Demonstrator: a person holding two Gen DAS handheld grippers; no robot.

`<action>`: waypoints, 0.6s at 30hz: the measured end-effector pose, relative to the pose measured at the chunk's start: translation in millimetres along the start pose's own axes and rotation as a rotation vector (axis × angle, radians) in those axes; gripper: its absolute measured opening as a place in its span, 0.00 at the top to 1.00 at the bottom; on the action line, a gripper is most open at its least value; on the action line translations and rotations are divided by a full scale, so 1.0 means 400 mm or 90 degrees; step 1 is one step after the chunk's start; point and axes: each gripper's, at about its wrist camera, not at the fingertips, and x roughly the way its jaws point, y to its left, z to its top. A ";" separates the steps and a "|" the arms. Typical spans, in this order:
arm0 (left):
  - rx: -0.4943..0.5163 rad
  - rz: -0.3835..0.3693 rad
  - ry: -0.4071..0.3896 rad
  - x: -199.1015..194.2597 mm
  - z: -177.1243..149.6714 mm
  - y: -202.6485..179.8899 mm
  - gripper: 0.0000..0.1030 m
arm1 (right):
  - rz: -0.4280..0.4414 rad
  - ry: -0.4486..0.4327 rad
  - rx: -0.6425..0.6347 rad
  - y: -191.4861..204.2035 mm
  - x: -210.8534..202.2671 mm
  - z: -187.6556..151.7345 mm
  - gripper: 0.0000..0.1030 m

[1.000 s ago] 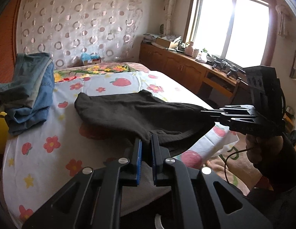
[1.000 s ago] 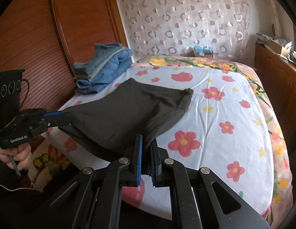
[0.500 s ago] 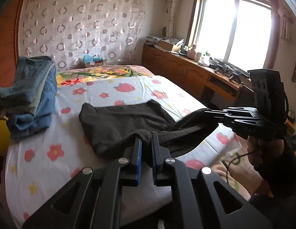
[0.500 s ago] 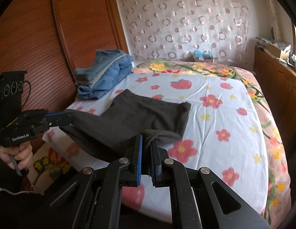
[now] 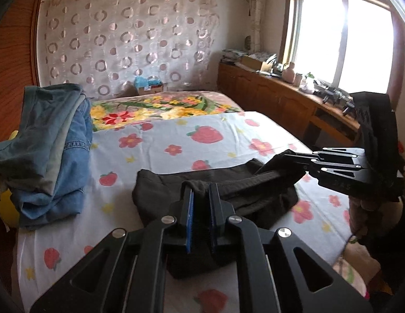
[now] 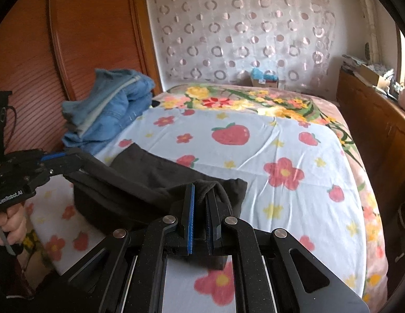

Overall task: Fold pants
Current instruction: 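Lower the held leg ends onto the pants with both tools, then open both tools and release the folded pants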

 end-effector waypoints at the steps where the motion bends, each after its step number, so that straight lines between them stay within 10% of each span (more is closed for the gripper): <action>1: -0.001 0.004 0.005 0.010 -0.002 0.003 0.88 | 0.000 0.008 0.006 -0.005 0.016 0.001 0.95; 9: -0.007 0.018 0.016 0.009 -0.018 0.031 0.68 | -0.027 0.031 0.003 -0.010 0.056 0.010 0.83; 12: -0.022 0.012 0.022 0.006 -0.031 0.042 0.65 | -0.046 0.022 0.006 -0.016 0.043 0.011 0.46; 18: -0.023 0.017 0.067 0.043 -0.082 0.038 0.65 | -0.050 0.051 -0.004 -0.027 0.037 -0.022 0.45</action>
